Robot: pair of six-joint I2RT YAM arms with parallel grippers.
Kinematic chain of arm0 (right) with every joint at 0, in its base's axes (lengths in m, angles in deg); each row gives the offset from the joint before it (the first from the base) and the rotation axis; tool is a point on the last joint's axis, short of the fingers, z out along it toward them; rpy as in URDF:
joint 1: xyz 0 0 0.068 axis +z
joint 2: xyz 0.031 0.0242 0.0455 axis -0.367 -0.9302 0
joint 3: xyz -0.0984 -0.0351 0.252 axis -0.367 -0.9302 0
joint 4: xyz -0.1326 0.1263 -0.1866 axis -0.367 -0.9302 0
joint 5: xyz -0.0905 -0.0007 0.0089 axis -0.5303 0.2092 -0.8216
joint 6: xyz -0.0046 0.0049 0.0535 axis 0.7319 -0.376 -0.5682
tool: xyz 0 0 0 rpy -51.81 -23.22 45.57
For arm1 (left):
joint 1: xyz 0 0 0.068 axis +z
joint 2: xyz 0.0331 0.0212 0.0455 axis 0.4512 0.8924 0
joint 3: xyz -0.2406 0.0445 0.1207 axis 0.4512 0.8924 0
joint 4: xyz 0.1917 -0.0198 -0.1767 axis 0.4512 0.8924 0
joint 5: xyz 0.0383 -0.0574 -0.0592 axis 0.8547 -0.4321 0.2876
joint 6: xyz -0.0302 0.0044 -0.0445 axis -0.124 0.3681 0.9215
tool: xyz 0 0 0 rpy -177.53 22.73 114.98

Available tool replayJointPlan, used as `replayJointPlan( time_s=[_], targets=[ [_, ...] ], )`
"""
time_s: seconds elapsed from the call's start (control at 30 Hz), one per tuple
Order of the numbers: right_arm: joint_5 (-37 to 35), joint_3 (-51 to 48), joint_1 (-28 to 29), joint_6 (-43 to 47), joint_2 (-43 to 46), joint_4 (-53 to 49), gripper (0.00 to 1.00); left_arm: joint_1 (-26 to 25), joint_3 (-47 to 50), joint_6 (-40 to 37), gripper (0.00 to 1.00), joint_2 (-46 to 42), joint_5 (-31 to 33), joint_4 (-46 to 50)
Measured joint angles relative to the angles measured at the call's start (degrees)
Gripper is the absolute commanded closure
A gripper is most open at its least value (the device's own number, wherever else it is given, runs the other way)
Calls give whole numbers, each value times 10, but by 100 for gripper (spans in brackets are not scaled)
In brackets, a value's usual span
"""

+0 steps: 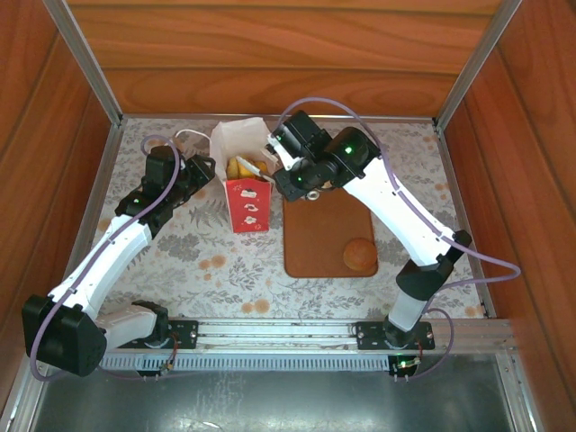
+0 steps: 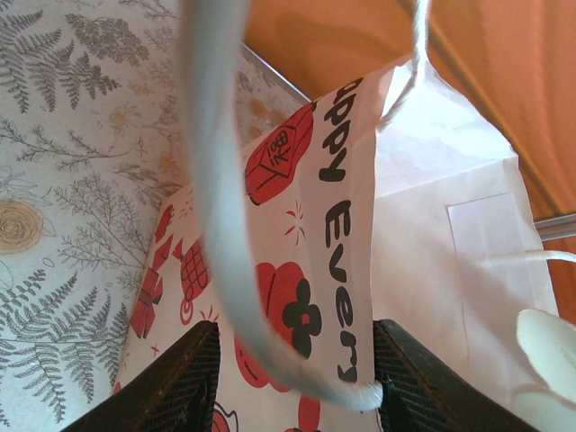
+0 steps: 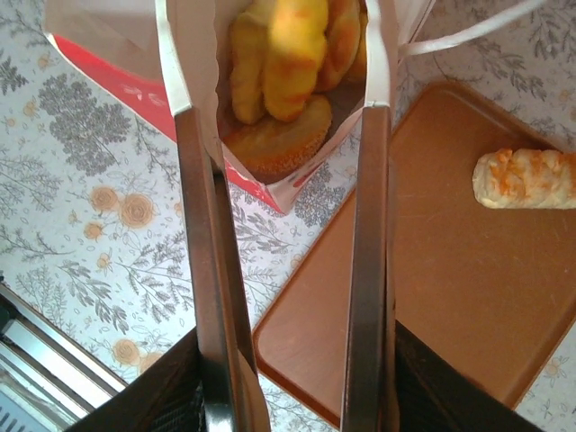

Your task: Place the fake bread into the paper bag

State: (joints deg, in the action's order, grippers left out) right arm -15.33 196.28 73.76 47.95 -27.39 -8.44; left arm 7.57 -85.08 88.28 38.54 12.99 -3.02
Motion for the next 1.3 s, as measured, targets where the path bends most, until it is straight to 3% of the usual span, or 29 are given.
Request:
replayJointPlan(
  time_s=[0.23,0.5,0.73,1.0,1.3],
  targets=[
    [-8,63,0,0,8,4,55,0,0,-7,44,0,0,0],
    [-18,56,-31,-10,110,22,54,-3,-2,-27,37,-16,6,6],
    [-26,-65,-128,-46,219,43,54,-3,13,-42,28,-80,39,8],
    [-10,-257,-244,-82,266,32,54,-3,64,-43,25,-119,75,13],
    [68,-428,-264,-107,209,92,55,-3,69,-43,24,-121,78,13]
  ],
)
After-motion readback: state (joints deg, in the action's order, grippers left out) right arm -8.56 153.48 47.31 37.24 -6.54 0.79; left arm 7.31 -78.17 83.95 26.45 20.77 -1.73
